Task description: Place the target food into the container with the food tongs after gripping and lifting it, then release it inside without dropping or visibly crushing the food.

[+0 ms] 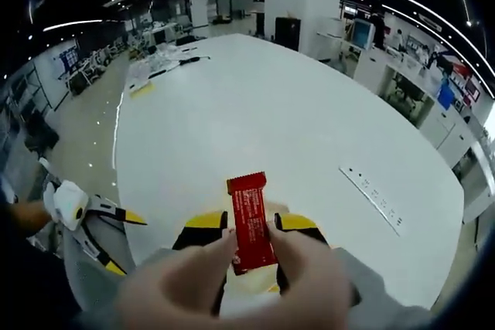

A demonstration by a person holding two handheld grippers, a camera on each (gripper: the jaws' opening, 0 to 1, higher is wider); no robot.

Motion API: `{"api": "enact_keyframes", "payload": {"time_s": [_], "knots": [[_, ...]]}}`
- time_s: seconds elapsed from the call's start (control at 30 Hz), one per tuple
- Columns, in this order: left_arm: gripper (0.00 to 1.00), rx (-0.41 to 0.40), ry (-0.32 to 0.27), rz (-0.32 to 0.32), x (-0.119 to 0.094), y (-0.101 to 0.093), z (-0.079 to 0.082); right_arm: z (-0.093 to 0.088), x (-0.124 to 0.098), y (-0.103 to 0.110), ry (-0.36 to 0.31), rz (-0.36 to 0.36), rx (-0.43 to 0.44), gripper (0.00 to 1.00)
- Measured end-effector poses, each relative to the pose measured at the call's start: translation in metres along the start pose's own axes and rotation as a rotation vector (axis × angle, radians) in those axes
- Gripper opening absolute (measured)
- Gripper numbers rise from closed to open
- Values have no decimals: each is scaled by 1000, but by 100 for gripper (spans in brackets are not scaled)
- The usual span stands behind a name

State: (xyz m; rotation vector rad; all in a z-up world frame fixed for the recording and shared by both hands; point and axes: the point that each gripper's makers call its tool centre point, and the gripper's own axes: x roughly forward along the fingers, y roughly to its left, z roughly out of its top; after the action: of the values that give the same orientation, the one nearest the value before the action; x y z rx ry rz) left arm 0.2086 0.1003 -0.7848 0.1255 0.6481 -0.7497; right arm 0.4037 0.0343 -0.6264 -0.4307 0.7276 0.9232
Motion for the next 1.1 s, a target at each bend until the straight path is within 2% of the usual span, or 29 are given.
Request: {"api": "enact_keyframes", "payload": {"time_s": [0.23,0.73,0.9,1.1], "knots": [[74,1,3,-1,0,-1,0,11,-4,2,-37,6,-16,25],[74,6,10,-7,1,-2,-2,10,-9,2,-36,6,-11,25],[74,8,12,-9,1,-3,-2,6,-11,0,-38,3,-7,26],[74,10,17,-11,1,-4,-3,-8,-16,-11,-30,-14,17,26]]}}
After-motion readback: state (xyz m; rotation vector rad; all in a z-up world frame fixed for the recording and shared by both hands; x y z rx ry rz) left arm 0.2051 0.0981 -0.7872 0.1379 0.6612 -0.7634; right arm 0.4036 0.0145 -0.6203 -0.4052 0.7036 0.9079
